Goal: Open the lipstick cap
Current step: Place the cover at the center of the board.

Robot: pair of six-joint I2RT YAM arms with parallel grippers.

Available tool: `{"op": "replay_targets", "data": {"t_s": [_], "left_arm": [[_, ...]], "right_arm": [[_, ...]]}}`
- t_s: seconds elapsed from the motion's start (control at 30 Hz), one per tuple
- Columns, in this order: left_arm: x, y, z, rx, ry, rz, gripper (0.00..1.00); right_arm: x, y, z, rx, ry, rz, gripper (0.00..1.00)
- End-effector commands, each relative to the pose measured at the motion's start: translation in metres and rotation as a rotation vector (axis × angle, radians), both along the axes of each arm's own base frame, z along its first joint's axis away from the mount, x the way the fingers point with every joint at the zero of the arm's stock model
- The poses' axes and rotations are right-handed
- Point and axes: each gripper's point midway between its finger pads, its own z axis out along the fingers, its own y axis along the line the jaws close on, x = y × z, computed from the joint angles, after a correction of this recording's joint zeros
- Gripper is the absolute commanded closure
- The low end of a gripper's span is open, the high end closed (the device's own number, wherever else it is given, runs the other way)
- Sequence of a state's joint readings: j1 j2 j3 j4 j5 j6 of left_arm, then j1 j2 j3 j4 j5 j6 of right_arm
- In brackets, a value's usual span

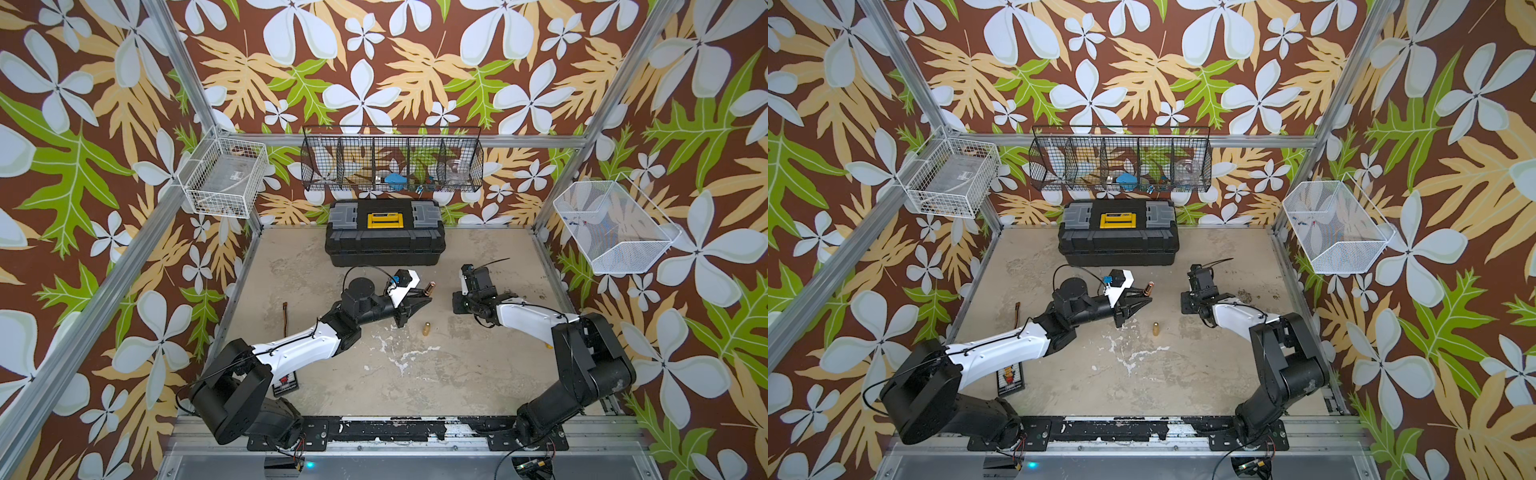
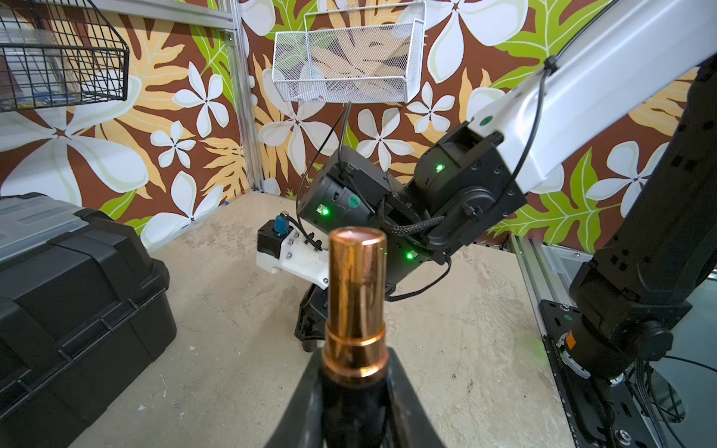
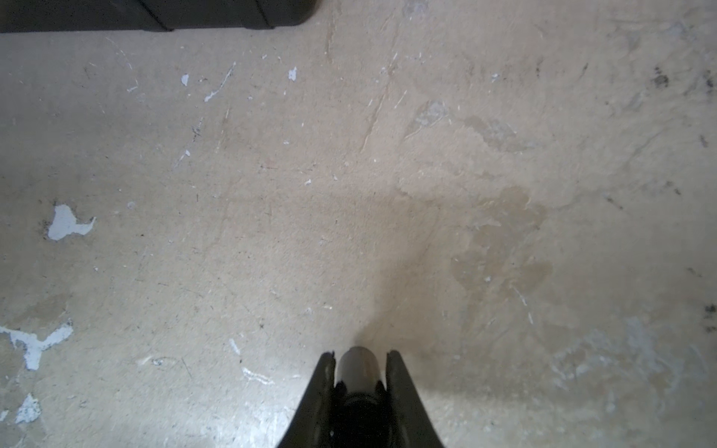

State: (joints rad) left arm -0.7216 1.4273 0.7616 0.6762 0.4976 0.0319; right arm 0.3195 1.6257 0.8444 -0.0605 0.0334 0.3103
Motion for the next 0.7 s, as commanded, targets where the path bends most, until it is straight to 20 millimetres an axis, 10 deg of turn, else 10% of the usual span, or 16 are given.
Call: {"op": "replay_targets", "data": {"t_s": [0.0, 0.67], "left_arm": [[0.003, 0.000, 0.006, -0.023, -0.008, 0.006, 0.87], [0.002, -0.002, 0.002, -0.034, 0.019, -0.003, 0.87]], "right_arm": [[0.000, 0.006, 0.000, 0.007, 0.003, 0.038, 0.78], [-0.013, -0.002, 0.005, -0.008, -0.001, 0.032, 0.58]]}}
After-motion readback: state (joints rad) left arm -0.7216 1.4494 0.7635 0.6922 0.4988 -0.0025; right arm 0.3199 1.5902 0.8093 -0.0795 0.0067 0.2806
